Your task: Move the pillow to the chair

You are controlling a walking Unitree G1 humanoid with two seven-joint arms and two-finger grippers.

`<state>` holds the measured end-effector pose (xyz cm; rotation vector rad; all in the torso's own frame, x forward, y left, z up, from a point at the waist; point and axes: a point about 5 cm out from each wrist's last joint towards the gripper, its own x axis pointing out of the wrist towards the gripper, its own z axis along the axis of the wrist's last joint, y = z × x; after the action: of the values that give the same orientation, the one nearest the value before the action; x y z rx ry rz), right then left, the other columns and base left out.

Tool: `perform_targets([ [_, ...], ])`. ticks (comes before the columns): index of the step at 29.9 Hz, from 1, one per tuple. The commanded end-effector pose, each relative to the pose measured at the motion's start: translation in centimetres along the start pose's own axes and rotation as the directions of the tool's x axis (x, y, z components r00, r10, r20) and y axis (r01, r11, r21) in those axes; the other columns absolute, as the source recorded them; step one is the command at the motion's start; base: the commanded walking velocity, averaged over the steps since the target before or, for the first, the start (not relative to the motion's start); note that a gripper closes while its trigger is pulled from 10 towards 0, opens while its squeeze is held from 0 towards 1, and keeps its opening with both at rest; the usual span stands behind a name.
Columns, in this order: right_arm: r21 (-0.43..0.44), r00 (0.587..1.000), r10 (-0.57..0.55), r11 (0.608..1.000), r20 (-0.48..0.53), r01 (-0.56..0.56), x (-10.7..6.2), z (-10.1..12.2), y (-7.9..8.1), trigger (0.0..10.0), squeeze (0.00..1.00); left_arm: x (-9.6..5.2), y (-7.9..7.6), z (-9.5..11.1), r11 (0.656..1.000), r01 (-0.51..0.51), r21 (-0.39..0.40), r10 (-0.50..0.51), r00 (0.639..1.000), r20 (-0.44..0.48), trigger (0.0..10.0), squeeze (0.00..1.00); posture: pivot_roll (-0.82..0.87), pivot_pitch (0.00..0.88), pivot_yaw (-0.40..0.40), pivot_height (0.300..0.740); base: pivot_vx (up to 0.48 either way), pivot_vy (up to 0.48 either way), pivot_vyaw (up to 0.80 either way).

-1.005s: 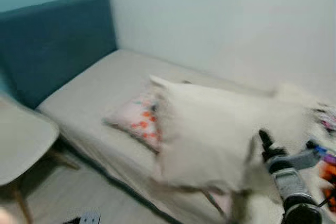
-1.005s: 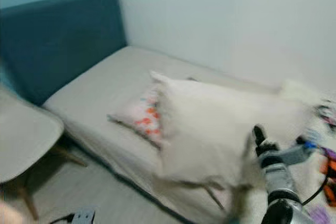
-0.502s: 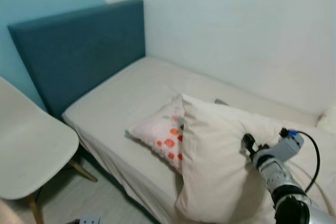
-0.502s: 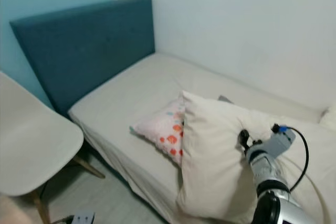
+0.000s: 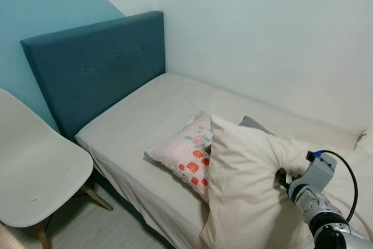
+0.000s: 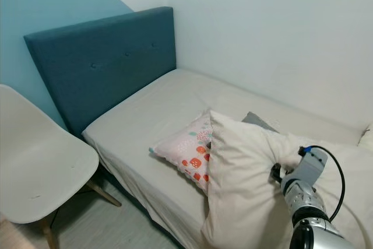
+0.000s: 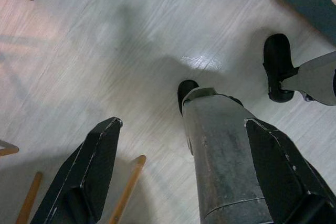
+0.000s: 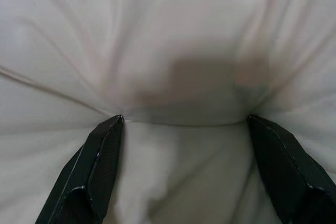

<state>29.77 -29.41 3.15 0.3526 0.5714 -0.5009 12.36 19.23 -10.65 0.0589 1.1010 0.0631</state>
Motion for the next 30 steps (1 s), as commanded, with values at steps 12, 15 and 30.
perform_targets([
  [12, -0.263, 0.985, -0.061, 0.965, -0.161, 0.017, -0.4, -4.5, -1.2, 4.5, 0.0, -0.5, 2.6, -1.5, 0.999, -0.028, 0.039, 0.029, 0.999, -0.022, 10.0, 0.0, -0.09, 0.095, 0.038, 0.74, 0.0, 0.0, 0.0],
  [15, -0.255, 0.982, -0.057, 0.967, -0.18, 0.009, -0.5, -4.9, -1.4, 0.0, 0.0, -0.8, 2.9, -2.4, 0.998, -0.034, 0.046, 0.036, 0.999, -0.037, 10.0, 0.0, -0.08, 0.121, 0.044, 0.74, 0.0, 0.0, 0.0],
  [30, -0.184, 0.977, 0.0, 0.982, -0.214, -0.04, -0.5, -4.8, -1.3, 0.0, 0.0, -0.9, 3.2, -2.5, 0.999, -0.052, -0.003, 0.052, 0.999, -0.014, 10.0, 0.0, -0.09, 0.145, 0.041, 0.74, 0.0, 0.0, 0.0],
])
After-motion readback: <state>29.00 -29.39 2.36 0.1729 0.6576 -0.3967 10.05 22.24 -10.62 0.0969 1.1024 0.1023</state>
